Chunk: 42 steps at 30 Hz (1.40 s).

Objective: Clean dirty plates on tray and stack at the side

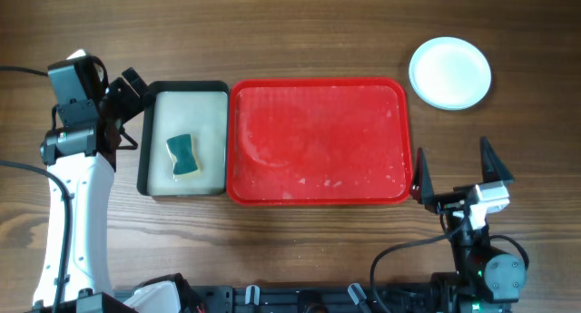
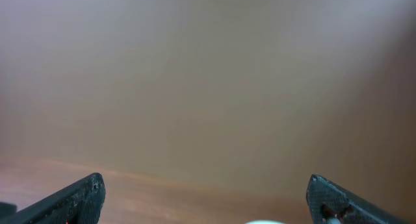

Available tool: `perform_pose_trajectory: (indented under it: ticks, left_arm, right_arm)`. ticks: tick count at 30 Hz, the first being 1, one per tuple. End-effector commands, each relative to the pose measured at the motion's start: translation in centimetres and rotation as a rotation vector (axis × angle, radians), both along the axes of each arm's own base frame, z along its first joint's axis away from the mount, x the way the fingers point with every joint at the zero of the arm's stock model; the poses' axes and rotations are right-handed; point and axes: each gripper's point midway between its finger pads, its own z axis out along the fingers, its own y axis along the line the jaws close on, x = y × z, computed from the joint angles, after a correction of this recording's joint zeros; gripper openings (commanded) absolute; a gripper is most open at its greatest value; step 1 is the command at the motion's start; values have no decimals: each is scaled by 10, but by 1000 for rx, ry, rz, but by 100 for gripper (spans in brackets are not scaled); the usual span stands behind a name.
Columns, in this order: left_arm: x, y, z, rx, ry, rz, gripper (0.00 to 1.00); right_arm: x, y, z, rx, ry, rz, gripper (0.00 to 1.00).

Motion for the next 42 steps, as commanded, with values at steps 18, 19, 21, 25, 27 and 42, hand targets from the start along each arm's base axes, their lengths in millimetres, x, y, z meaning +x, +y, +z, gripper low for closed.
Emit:
perform_pose_trajectory:
  ticks: [18,19,21,25,27,42]
  left_arm:
    - [1,2,2,-5,-8,10,100]
    - [1,2,2,-5,-8,10,100]
    - [1,2,2,-5,-8,10,100]
    - [1,2,2,-5,-8,10,100]
    - [1,2,2,-5,-8,10,100]
    - [-2,1,15,3,-43,8,100]
  right_arm:
    - [14,-3,-84,-92,272,-6,100]
    - [14,-3,-84,-92,272,-6,100]
    - [14,-3,-84,-92,272,-6,100]
    - [14,-3,-84,-92,272,-6,100]
    - [14,-3,-84,-92,272,-6,100]
    - [14,-3,-84,-91,272,-6,100]
